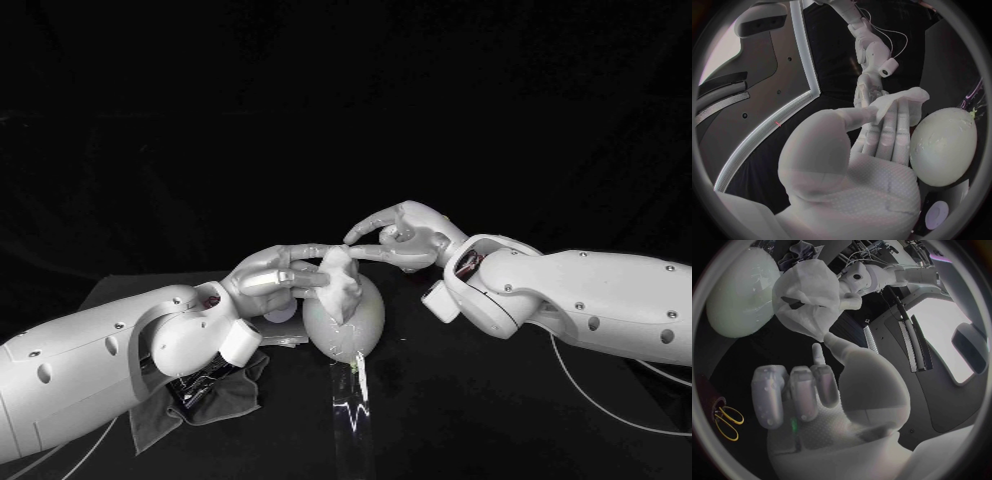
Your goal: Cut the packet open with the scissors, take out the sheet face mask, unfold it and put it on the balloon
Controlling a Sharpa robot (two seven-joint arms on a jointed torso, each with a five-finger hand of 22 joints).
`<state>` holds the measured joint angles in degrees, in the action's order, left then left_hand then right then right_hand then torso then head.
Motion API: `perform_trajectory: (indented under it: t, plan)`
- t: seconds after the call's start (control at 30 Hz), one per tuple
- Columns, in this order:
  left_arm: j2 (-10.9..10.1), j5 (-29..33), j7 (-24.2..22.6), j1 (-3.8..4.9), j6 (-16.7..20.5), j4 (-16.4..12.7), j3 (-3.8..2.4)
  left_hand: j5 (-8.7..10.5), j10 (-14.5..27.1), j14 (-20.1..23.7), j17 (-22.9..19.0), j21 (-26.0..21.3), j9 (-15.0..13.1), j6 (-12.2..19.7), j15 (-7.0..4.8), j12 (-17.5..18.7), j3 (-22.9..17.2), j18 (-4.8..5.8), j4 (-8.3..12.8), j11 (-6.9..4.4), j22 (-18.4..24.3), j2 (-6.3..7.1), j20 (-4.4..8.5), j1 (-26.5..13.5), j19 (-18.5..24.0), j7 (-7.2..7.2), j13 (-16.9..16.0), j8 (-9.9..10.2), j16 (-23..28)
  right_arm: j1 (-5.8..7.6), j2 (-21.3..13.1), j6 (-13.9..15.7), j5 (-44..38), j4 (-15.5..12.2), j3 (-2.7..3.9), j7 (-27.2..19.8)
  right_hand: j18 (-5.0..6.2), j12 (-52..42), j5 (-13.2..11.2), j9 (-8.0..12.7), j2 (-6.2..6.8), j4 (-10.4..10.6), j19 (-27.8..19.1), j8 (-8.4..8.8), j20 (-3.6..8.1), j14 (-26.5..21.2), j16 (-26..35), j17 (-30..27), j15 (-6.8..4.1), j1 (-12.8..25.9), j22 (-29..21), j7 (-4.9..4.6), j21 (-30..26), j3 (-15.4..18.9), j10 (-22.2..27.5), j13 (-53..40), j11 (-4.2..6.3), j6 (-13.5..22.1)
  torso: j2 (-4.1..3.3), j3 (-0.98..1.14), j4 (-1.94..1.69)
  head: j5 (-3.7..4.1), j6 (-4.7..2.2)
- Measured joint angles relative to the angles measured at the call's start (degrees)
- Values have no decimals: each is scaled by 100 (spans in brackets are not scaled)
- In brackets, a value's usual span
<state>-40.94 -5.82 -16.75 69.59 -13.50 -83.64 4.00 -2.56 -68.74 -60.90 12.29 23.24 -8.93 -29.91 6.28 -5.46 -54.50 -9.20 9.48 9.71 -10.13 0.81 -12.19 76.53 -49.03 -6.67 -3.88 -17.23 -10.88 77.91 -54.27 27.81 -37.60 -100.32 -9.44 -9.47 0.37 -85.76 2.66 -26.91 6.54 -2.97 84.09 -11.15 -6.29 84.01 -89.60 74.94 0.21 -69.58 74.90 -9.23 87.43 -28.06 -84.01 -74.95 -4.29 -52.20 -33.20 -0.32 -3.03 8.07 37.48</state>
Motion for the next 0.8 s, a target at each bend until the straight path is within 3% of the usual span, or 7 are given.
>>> perform_trajectory:
  t: [0.3, 0.8]
  plan:
    - [-16, -96, 8, 0, -30, 0, 0, 16, 0, -1, 28, 0, -35, -154, 3, -31, -72, 1, 72, 0, 1, -9, 0, -19, 0, -28, -8, -52, 8, 0, -29, -171, 195, 4, 0, 19, 0, -41, 22, 41, -68, 118, -10, 42, -9, 0, -20, -4, 0, 68, 2, 27, 8, 71, 1, 0, 1, -128, -2, -1, -5, 10, 32]
    - [-27, -200, 33, -1, -76, -5, 2, 0, 0, 11, 44, 0, -58, -253, -16, -54, -127, -5, 125, 0, 1, 27, 0, -102, 0, -30, -13, -101, 8, 1, 30, -428, 260, 47, 0, 145, 0, -42, 22, 82, -14, 252, -11, 42, -9, 0, -15, 1, 0, 121, 4, 47, 31, 205, 9, 4, 9, -209, -1, -1, -8, 5, 52]
